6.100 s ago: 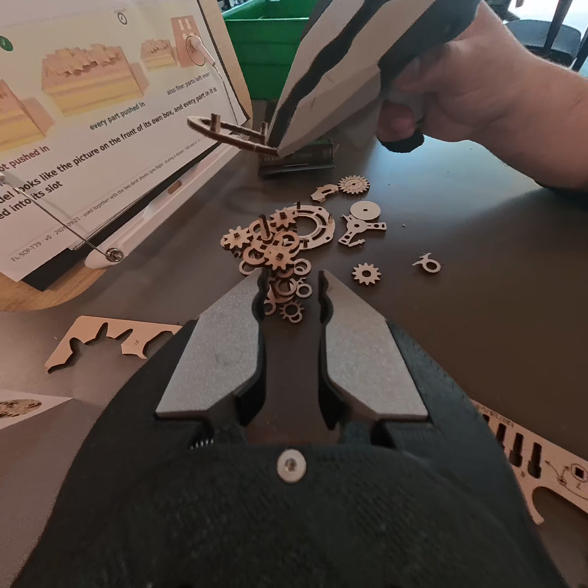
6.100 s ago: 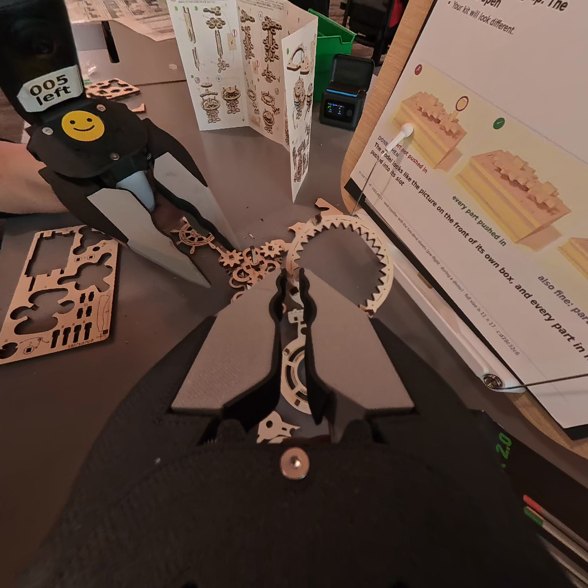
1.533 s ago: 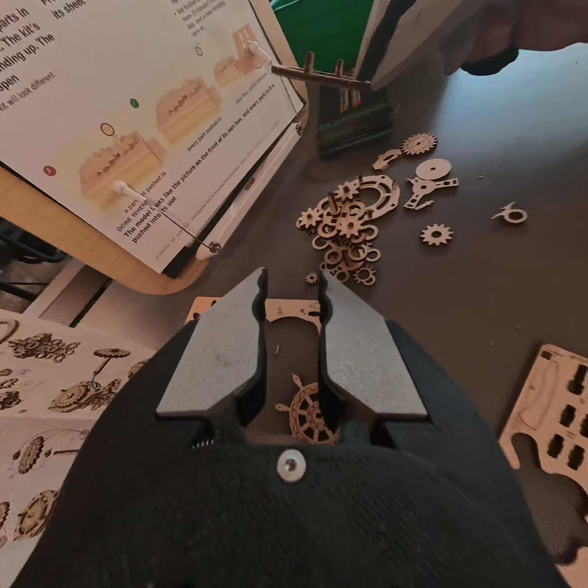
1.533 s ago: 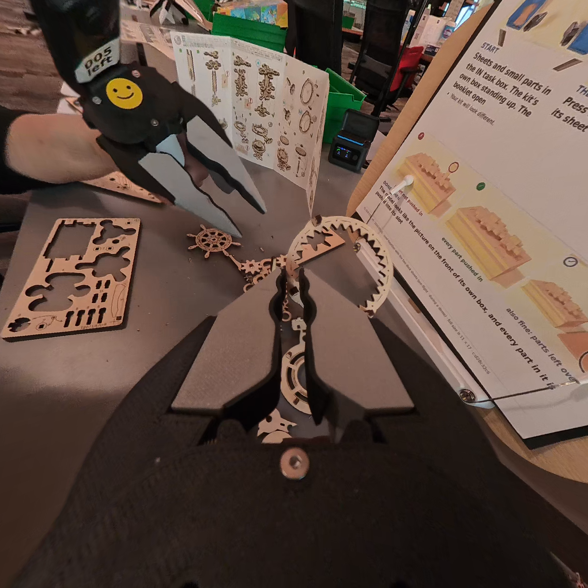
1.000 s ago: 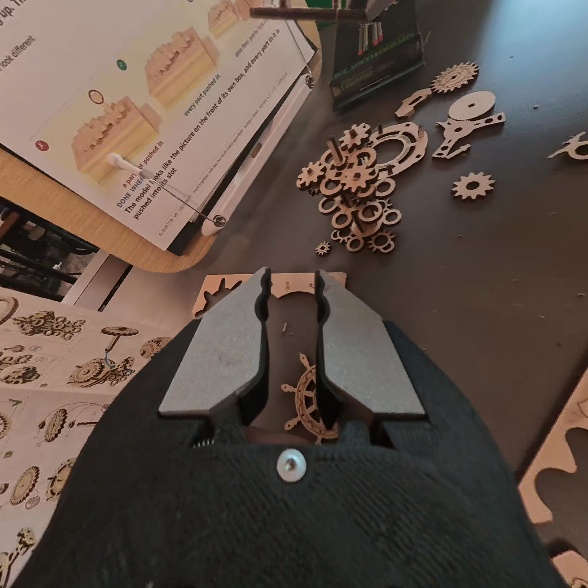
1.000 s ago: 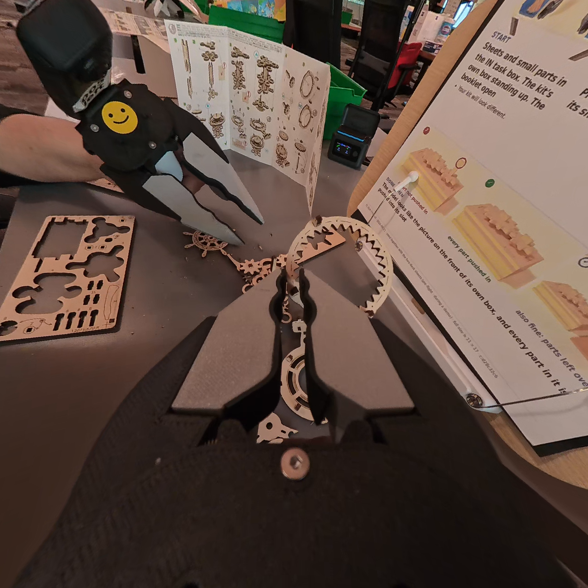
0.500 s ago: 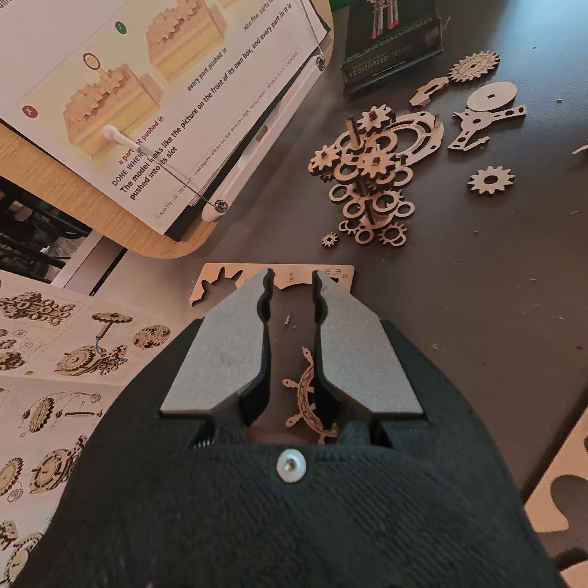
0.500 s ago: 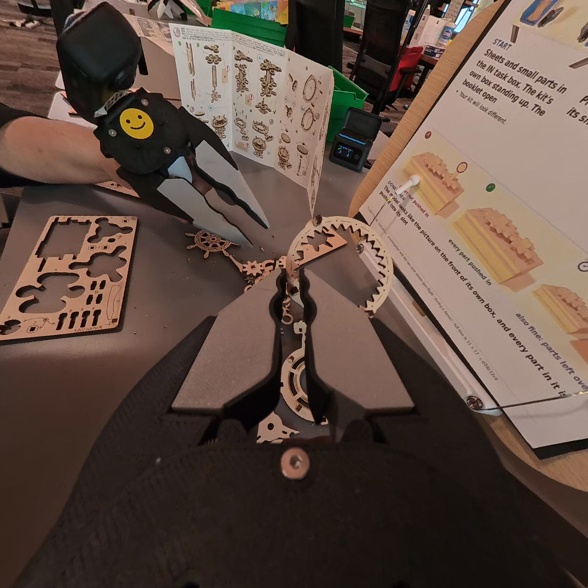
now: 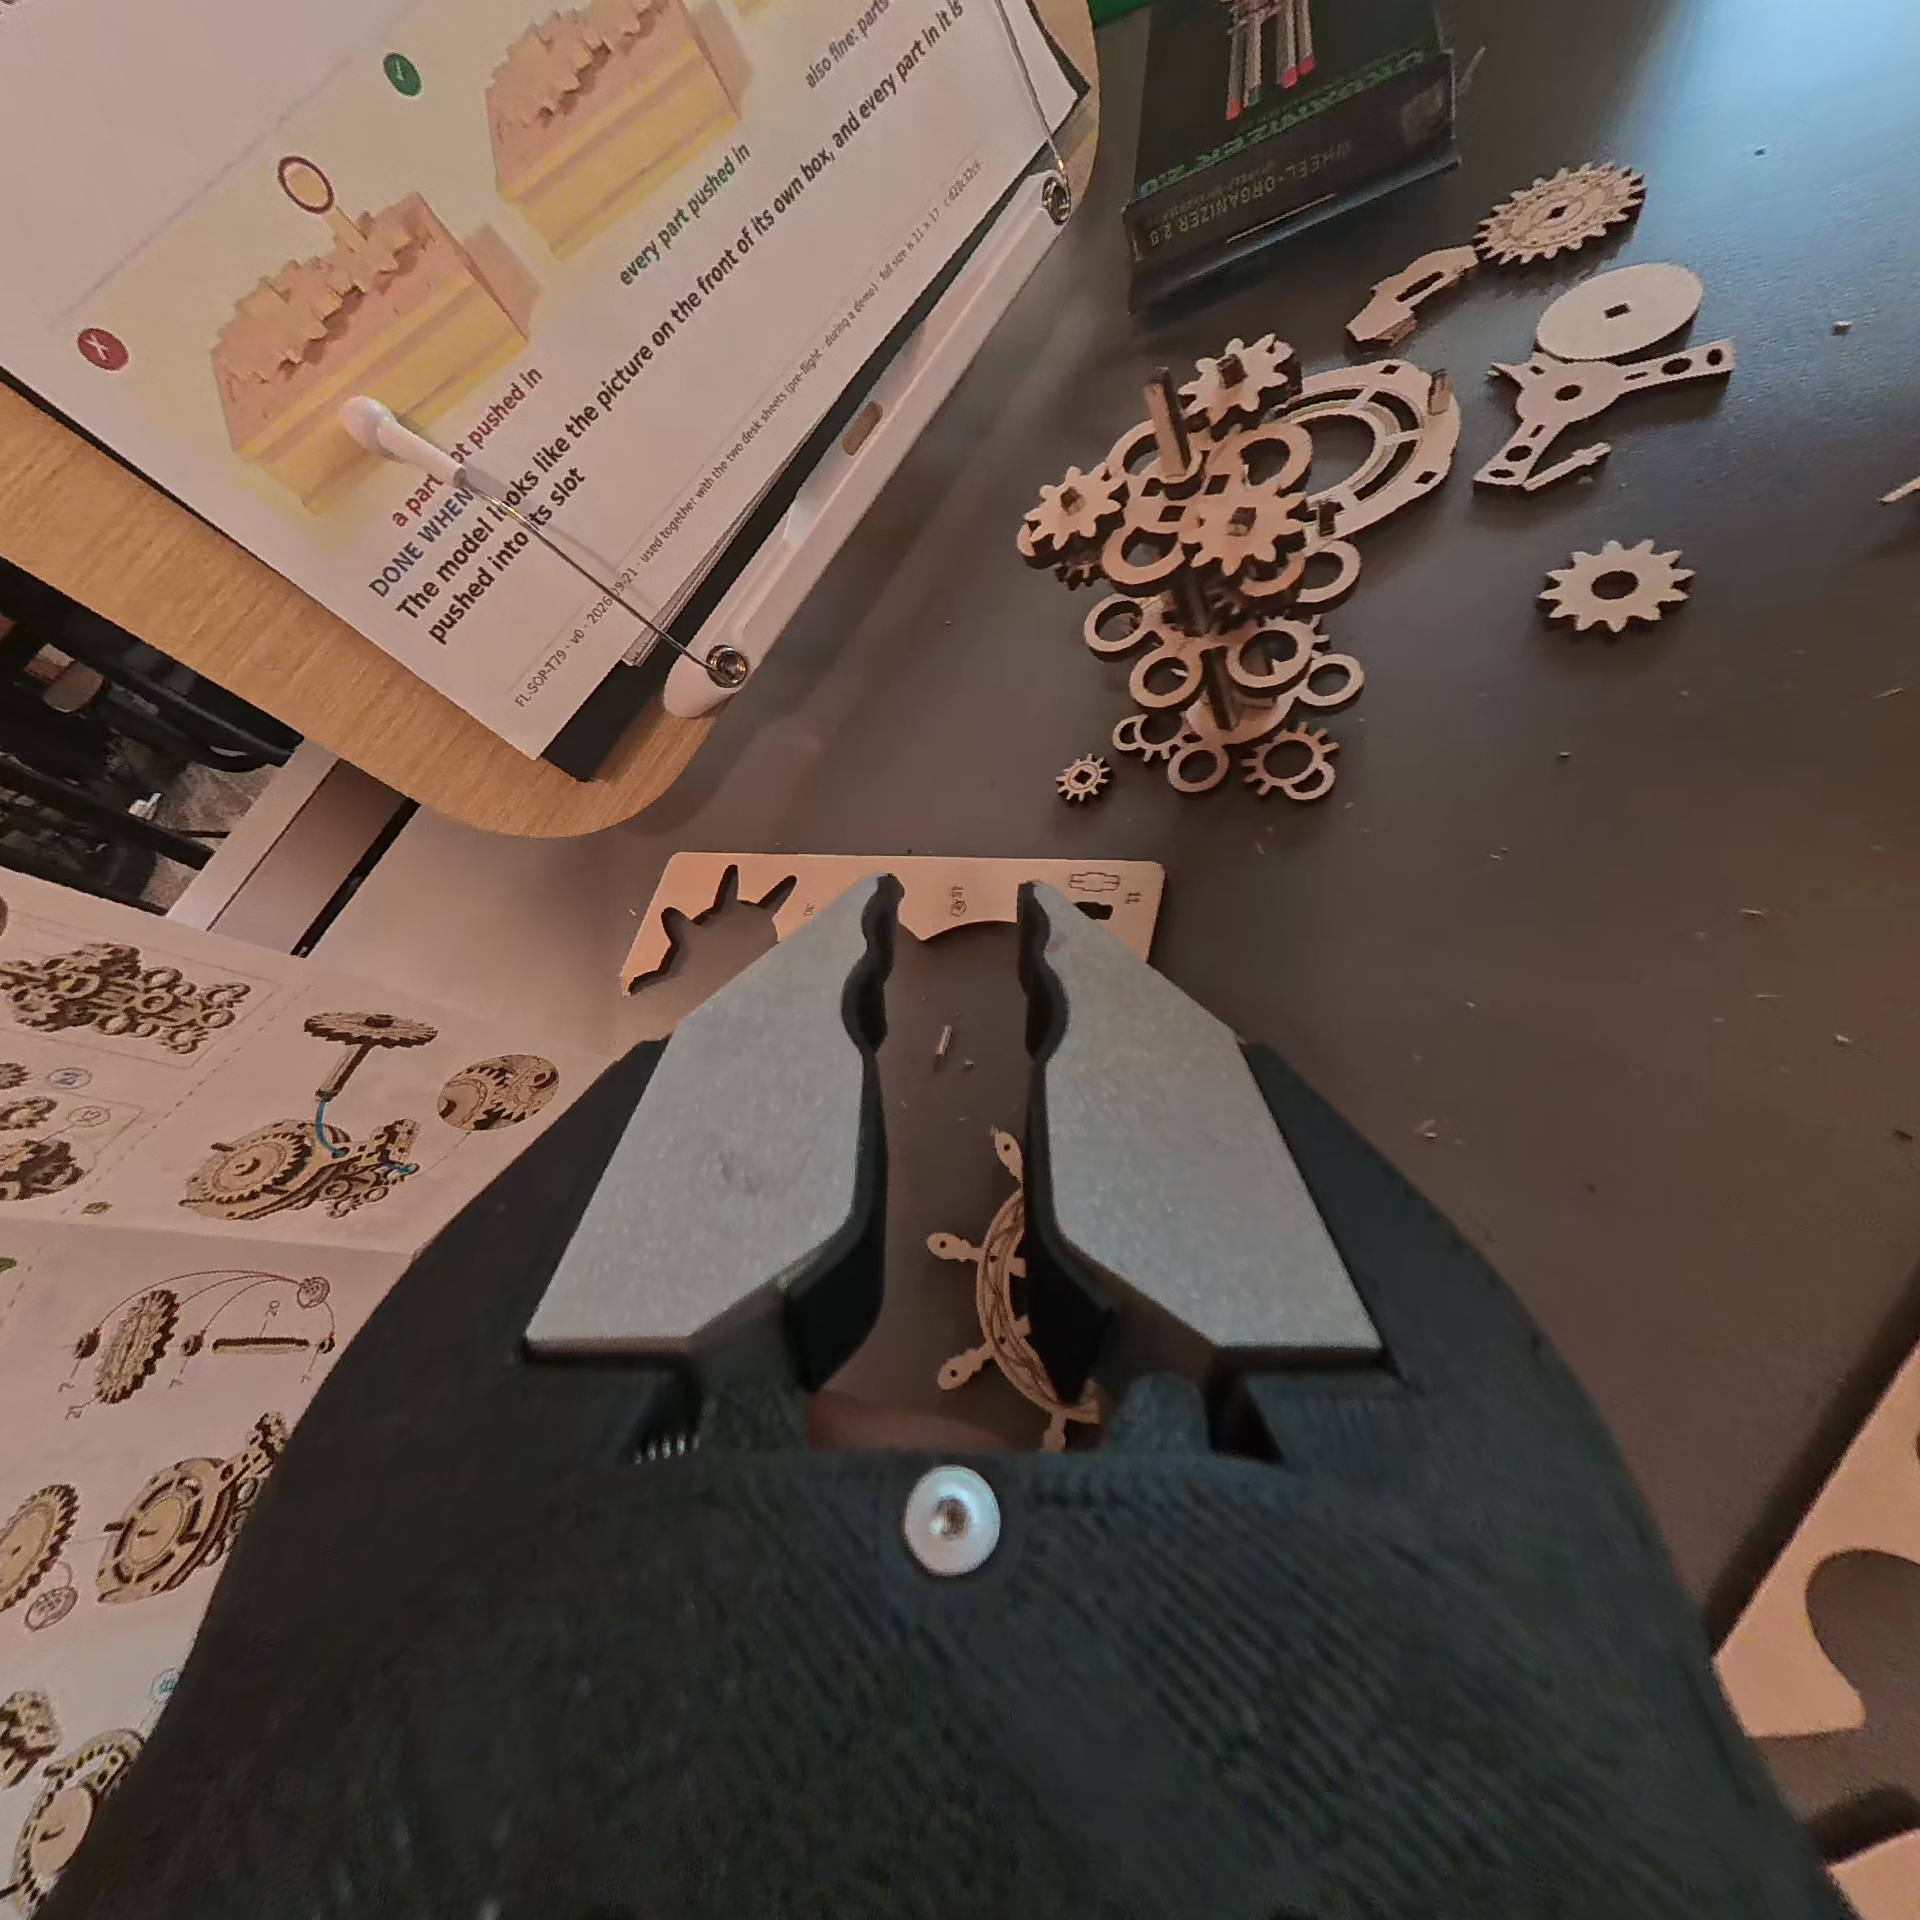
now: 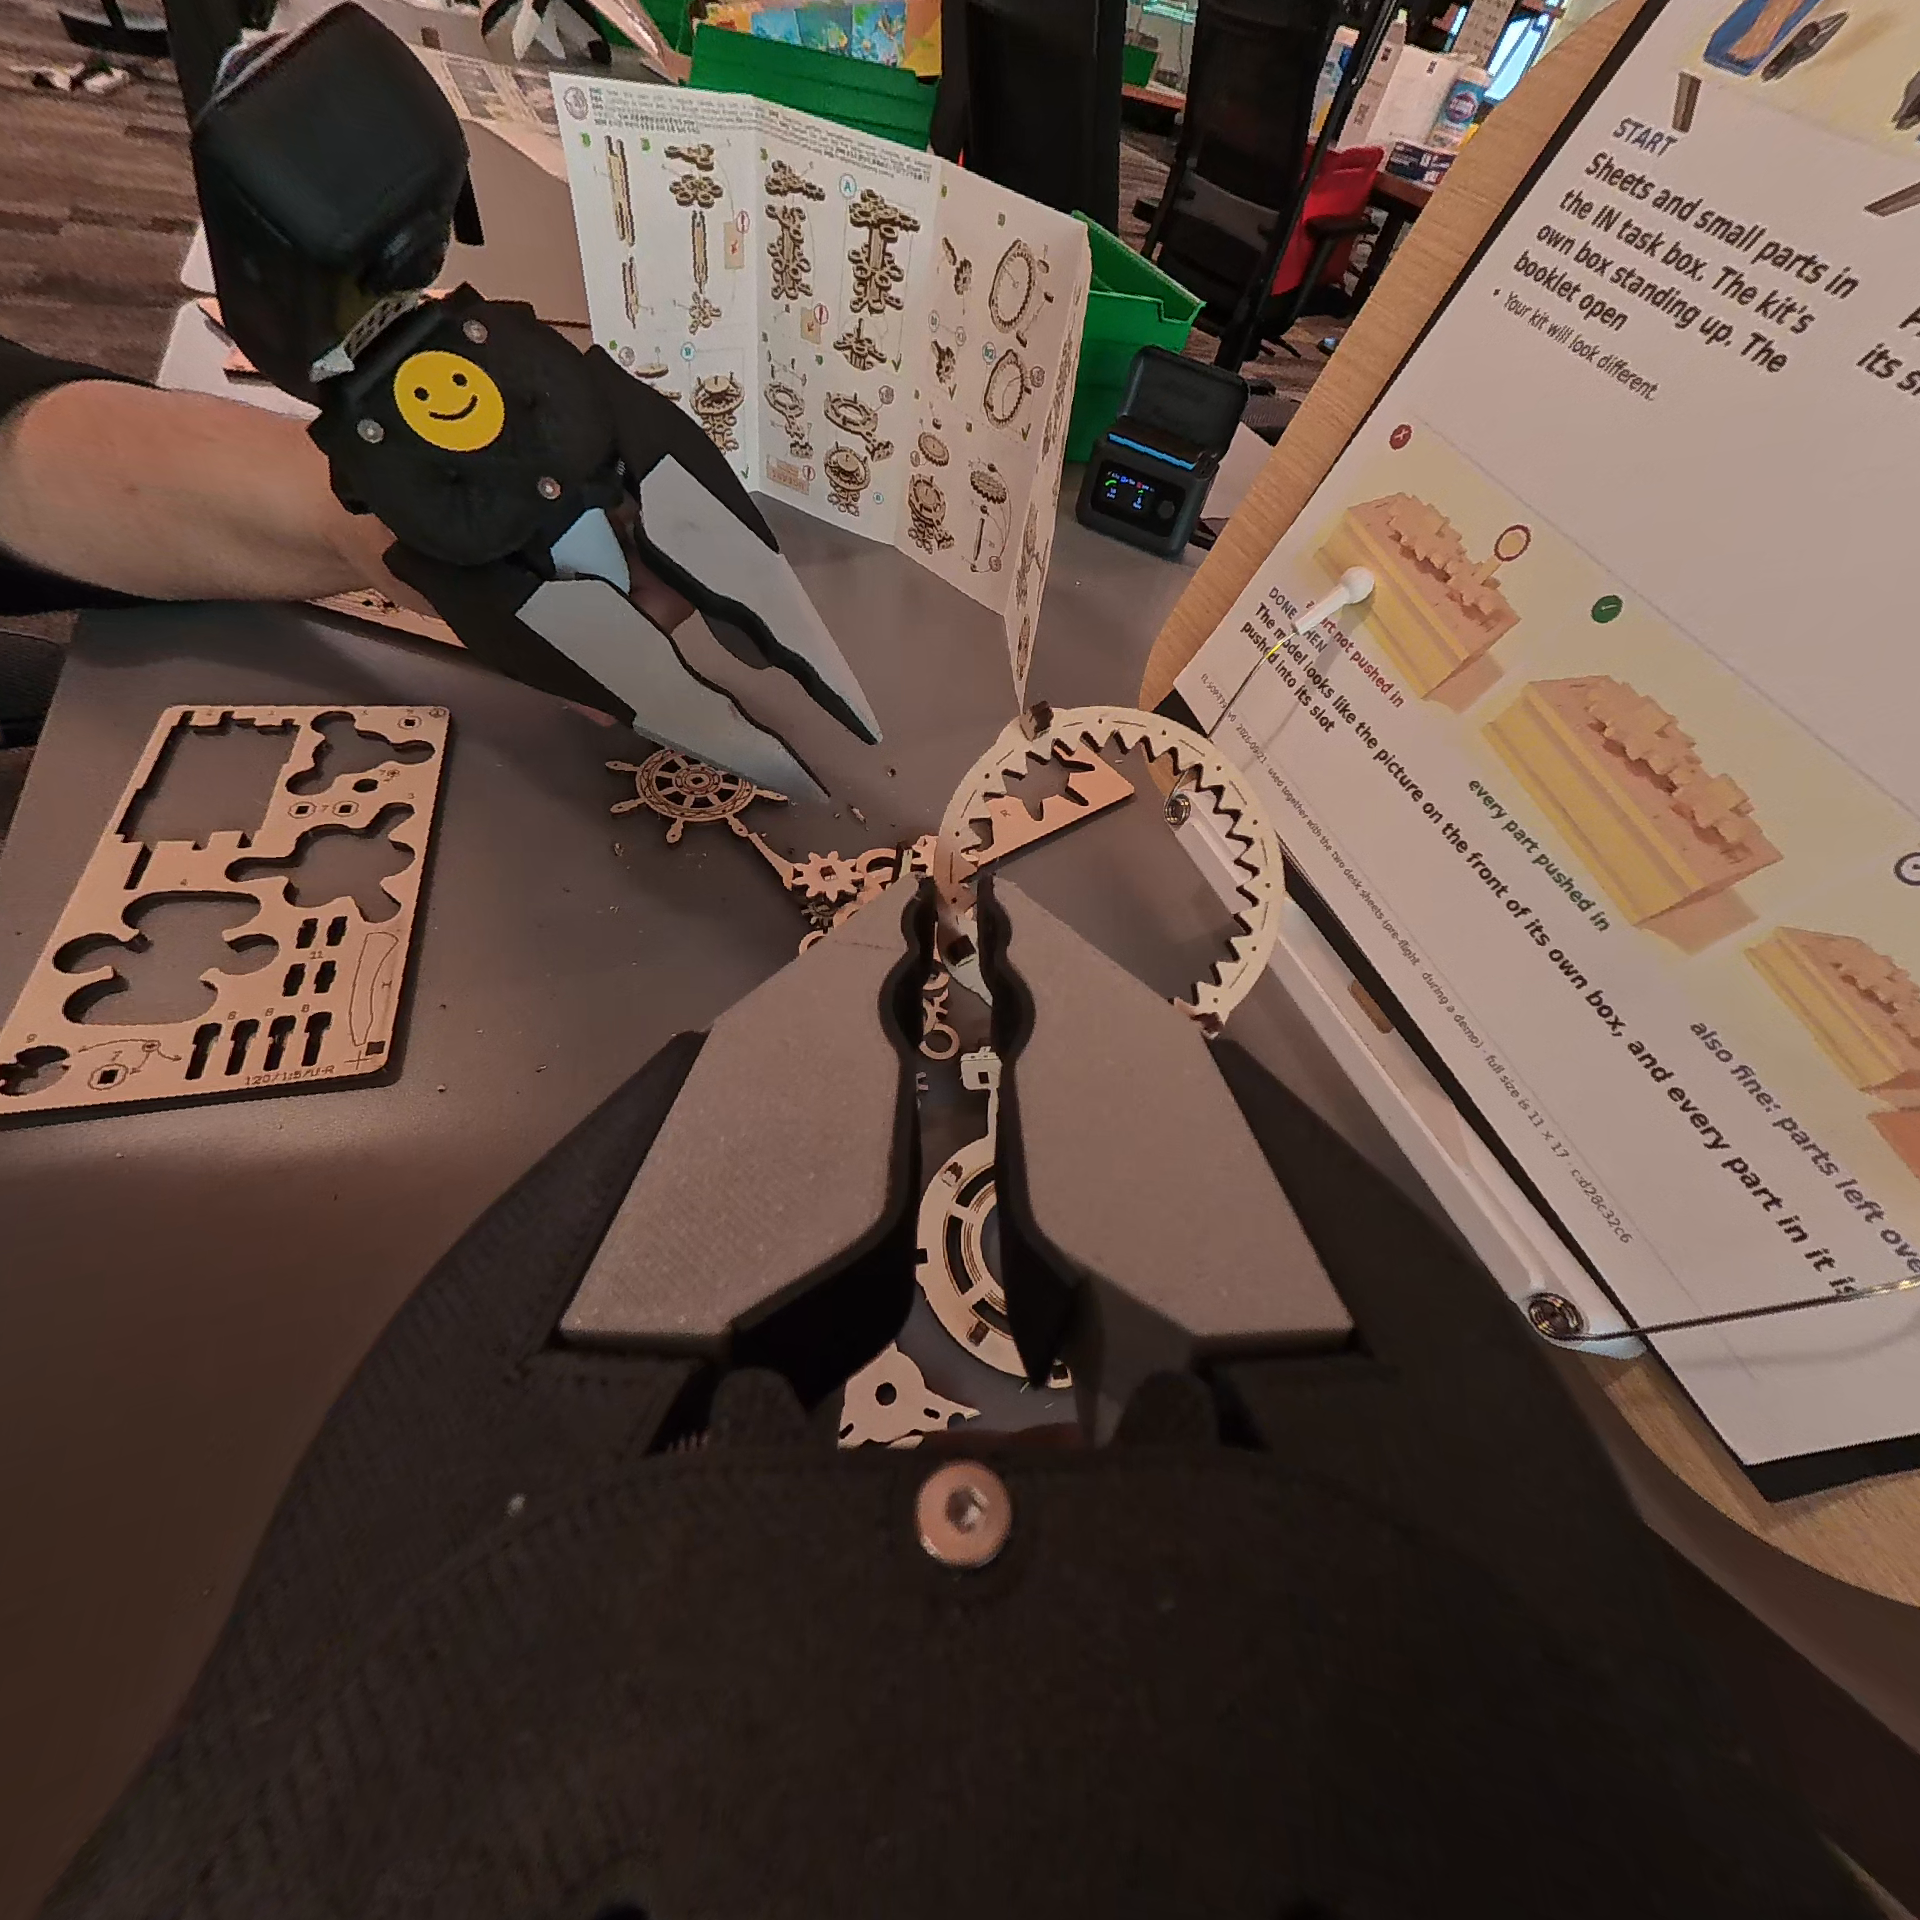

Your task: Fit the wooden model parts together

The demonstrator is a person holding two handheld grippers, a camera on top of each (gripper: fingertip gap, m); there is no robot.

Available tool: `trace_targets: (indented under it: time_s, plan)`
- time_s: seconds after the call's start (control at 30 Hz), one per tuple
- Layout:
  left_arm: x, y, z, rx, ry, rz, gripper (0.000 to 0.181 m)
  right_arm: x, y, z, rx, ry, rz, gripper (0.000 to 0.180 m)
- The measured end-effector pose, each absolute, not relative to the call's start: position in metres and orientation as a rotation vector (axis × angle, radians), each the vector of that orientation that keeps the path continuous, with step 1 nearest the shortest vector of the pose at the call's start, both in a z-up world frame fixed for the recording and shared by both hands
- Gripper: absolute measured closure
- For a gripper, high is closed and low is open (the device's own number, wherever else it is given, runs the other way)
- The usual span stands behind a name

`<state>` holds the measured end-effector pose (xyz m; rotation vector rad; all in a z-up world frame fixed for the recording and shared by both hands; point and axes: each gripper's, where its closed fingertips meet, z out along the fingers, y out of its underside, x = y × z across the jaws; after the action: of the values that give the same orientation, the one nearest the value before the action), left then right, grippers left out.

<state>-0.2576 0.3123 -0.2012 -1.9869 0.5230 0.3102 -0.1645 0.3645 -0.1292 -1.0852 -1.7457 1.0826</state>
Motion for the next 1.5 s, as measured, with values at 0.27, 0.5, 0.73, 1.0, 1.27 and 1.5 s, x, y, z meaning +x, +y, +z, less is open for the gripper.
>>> trace_targets:
  time_s: [0.27, 0.5, 0.73, 1.0, 1.27, 1.5]
  plan:
    - [-0.258, 0.313, -0.2, -1.979, 0.523, 0.316, 0.162, -0.164, 0.365, -0.129, -1.084, -1.744, 1.083, 0.176]
    - [-0.258, 0.312, -0.2, -1.981, 0.523, 0.315, 0.162, -0.164, 0.364, -0.129, -1.083, -1.743, 1.084, 0.176]
    - [-0.258, 0.312, -0.2, -1.981, 0.52, 0.312, 0.162, -0.164, 0.365, -0.129, -1.085, -1.744, 1.083, 0.176]
    - [-0.258, 0.312, -0.201, -1.983, 0.52, 0.313, 0.162, -0.164, 0.365, -0.129, -1.086, -1.744, 1.082, 0.176]
    - [-0.258, 0.312, -0.199, -1.98, 0.518, 0.313, 0.162, -0.164, 0.362, -0.131, -1.081, -1.765, 1.076, 0.176]
    - [-0.259, 0.313, -0.201, -1.986, 0.509, 0.307, 0.162, -0.161, 0.354, -0.132, -1.024, -1.807, 1.049, 0.176]
